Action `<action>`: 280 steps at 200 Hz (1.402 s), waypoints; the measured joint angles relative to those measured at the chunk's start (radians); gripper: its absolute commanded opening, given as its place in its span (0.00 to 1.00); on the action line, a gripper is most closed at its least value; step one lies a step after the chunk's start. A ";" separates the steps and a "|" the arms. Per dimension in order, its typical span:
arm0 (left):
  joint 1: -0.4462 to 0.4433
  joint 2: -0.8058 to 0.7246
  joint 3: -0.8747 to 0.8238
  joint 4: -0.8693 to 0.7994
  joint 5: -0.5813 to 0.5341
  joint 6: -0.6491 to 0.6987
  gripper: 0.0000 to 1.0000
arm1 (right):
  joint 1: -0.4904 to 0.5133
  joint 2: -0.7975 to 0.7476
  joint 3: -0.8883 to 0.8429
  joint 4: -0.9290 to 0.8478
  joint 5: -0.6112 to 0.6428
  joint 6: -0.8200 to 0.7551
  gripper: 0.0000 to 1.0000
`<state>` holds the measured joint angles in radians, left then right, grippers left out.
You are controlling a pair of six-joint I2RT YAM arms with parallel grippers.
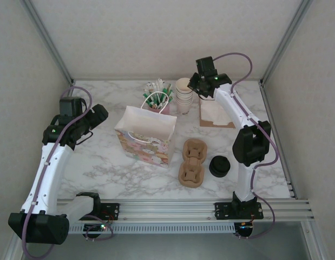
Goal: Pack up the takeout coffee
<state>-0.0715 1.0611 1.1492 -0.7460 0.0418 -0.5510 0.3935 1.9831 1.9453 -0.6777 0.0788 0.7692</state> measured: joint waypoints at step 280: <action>-0.005 -0.006 -0.011 0.001 -0.023 -0.019 0.90 | 0.003 -0.124 0.059 -0.014 -0.048 -0.010 0.00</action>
<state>-0.0769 1.0550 1.1381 -0.7448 0.0189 -0.5705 0.3965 1.8595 2.0041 -0.6914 0.0307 0.7593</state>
